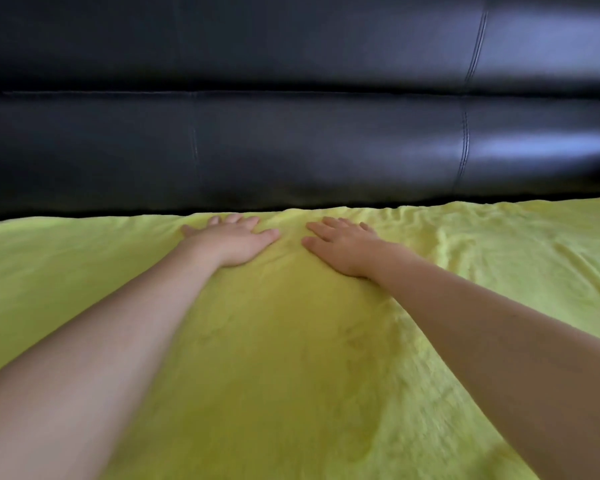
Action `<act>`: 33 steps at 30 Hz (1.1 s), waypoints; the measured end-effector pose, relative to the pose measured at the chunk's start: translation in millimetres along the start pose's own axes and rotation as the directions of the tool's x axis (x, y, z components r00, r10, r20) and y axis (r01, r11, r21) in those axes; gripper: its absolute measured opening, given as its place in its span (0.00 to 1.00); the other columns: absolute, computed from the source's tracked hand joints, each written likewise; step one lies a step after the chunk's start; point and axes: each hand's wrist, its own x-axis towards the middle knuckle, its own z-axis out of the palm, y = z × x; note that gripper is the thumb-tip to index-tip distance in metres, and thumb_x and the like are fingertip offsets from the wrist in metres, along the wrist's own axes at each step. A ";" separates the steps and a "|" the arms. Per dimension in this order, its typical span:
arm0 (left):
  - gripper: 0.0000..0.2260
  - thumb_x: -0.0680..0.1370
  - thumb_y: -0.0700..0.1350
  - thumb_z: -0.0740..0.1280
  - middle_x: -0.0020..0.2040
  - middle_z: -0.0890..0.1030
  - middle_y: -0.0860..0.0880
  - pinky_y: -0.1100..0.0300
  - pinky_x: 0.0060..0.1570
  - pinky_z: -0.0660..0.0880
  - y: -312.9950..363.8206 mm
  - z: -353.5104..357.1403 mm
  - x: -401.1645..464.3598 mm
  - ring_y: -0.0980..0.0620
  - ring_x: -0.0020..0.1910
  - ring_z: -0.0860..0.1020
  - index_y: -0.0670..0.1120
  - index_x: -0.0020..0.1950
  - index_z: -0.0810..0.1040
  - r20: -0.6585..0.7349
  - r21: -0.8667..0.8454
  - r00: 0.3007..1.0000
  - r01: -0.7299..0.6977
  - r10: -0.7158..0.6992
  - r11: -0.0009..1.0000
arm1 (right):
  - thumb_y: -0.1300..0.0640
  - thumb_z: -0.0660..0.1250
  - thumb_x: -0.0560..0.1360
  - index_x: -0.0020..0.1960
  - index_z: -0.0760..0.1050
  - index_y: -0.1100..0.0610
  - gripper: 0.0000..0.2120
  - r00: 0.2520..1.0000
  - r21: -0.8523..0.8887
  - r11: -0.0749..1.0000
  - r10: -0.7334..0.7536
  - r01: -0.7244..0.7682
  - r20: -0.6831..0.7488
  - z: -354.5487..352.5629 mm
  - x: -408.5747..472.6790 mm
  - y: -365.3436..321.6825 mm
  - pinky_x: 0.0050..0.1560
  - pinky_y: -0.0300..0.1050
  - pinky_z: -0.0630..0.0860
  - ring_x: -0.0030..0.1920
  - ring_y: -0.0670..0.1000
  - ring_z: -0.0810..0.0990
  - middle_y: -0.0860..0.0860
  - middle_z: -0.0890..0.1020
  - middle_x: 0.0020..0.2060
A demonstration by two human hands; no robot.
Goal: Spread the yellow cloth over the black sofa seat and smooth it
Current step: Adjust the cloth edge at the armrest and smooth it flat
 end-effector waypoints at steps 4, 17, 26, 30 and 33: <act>0.32 0.76 0.70 0.48 0.79 0.55 0.57 0.44 0.74 0.53 -28.4 -4.2 12.7 0.50 0.77 0.55 0.59 0.78 0.58 -0.038 -0.048 0.999 -0.033 0.032 0.998 | 0.34 0.43 0.79 0.79 0.50 0.42 0.30 0.999 -0.016 0.999 0.040 -0.040 0.008 0.7 1.4 11.6 0.76 0.54 0.44 0.78 0.49 0.48 0.46 0.51 0.79; 0.42 0.66 0.77 0.44 0.79 0.55 0.51 0.38 0.72 0.55 -88.0 -15.2 24.0 0.41 0.76 0.58 0.60 0.77 0.57 -0.032 -0.015 0.968 0.248 -0.248 0.969 | 0.36 0.41 0.80 0.79 0.52 0.48 0.31 0.959 -0.032 0.980 0.187 -0.198 -0.211 -8.2 -46.3 5.0 0.75 0.60 0.37 0.78 0.52 0.47 0.50 0.51 0.79; 0.28 0.79 0.68 0.44 0.79 0.49 0.59 0.35 0.72 0.43 31.6 15.2 -20.3 0.51 0.78 0.48 0.62 0.78 0.52 -0.019 0.073 0.978 -0.206 0.207 0.976 | 0.35 0.40 0.80 0.79 0.50 0.44 0.30 0.970 0.021 0.977 0.212 -0.211 -0.119 5.9 -77.3 31.8 0.76 0.58 0.40 0.78 0.50 0.45 0.48 0.48 0.79; 0.26 0.82 0.62 0.44 0.80 0.52 0.54 0.38 0.74 0.47 50.8 2.0 -9.2 0.47 0.78 0.51 0.56 0.79 0.56 -0.053 0.087 0.975 -0.210 0.215 0.974 | 0.35 0.40 0.79 0.79 0.50 0.44 0.30 0.930 -0.029 0.967 0.237 -0.255 -0.282 -11.7 -96.0 56.1 0.75 0.58 0.35 0.78 0.49 0.43 0.47 0.47 0.79; 0.24 0.84 0.58 0.48 0.79 0.55 0.55 0.54 0.75 0.46 71.7 3.9 -1.9 0.54 0.78 0.53 0.51 0.79 0.59 -0.044 0.001 0.909 -0.415 0.415 0.910 | 0.33 0.40 0.78 0.78 0.48 0.42 0.31 0.948 -0.073 0.955 0.274 -0.288 -0.161 -4.8 -111.3 76.4 0.75 0.60 0.39 0.78 0.50 0.45 0.47 0.48 0.79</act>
